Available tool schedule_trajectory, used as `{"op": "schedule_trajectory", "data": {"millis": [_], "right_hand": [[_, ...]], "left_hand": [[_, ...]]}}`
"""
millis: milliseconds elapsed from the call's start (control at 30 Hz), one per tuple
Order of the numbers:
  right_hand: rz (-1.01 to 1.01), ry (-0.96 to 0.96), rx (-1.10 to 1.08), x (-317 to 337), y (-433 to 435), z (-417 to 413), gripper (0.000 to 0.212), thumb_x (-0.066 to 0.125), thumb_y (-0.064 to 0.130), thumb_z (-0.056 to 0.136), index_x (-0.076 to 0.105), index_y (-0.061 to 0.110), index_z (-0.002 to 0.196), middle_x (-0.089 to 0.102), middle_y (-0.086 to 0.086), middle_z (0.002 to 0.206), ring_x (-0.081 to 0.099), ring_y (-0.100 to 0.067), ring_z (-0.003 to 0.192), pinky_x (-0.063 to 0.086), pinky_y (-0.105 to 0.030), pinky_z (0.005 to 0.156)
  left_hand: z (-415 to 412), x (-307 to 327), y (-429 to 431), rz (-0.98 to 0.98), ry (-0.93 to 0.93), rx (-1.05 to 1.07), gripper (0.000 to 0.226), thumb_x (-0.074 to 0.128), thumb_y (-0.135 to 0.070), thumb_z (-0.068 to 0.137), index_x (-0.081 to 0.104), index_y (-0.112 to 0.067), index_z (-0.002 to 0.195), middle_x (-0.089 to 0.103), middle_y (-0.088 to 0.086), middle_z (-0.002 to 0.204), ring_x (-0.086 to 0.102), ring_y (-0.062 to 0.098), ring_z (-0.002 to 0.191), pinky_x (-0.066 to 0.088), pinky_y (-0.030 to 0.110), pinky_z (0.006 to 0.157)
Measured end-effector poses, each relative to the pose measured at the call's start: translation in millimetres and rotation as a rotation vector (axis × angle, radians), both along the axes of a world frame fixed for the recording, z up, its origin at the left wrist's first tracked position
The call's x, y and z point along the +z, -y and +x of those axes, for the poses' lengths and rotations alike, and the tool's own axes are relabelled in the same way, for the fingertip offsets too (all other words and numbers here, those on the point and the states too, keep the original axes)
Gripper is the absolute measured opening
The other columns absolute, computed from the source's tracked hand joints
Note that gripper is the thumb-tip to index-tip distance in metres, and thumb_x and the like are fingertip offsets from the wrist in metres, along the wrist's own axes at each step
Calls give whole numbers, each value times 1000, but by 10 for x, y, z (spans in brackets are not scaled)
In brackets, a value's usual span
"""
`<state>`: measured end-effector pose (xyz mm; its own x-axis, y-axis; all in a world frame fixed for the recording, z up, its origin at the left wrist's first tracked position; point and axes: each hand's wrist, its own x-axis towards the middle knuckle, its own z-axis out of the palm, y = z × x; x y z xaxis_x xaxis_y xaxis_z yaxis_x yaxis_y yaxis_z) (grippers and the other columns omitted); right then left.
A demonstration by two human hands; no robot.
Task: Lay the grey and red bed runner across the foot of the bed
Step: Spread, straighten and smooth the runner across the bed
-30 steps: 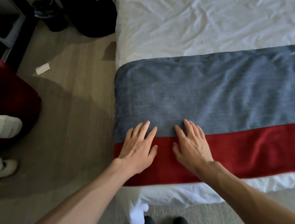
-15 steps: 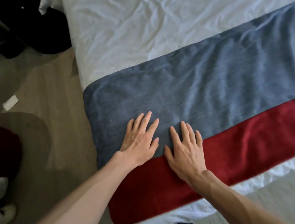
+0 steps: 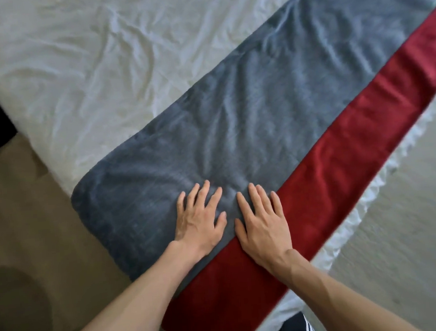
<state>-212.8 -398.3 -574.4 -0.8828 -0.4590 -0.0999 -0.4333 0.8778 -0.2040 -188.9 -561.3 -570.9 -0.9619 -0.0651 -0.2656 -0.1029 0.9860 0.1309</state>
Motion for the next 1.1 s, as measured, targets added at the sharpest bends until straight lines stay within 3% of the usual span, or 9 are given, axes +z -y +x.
{"op": "schedule_trajectory", "data": {"millis": [367,567,833,1100], "right_hand": [[-37,46,-244,26,146,384,53,43,38,90,43,18,140,37,-15,149,28,-30,140,17,-51,115],[-16,70,-247,-61,207,376,55,36,38,93,33,19,145,25,-14,155,16,-29,144,6,-51,115],[74,35,-339,-128,306,464,58,21,40,92,25,24,148,17,-10,157,9,-26,146,5,-49,116],[31,19,-667,-56,694,869,56,35,37,94,28,24,147,18,-13,157,13,-28,145,10,-48,116]], "left_hand": [[-73,30,94,-84,98,-122,65,27,-58,91,15,-30,149,10,7,159,7,23,145,10,45,116],[-138,9,131,-76,124,-148,66,30,-59,91,17,-30,149,12,7,158,8,24,145,14,45,115],[-102,-59,197,-88,35,-202,68,28,-63,89,20,-29,147,15,8,157,13,26,144,17,46,110],[-60,-23,460,-38,3,-395,73,26,-68,86,13,-33,148,10,9,158,11,27,143,19,45,109]]}}
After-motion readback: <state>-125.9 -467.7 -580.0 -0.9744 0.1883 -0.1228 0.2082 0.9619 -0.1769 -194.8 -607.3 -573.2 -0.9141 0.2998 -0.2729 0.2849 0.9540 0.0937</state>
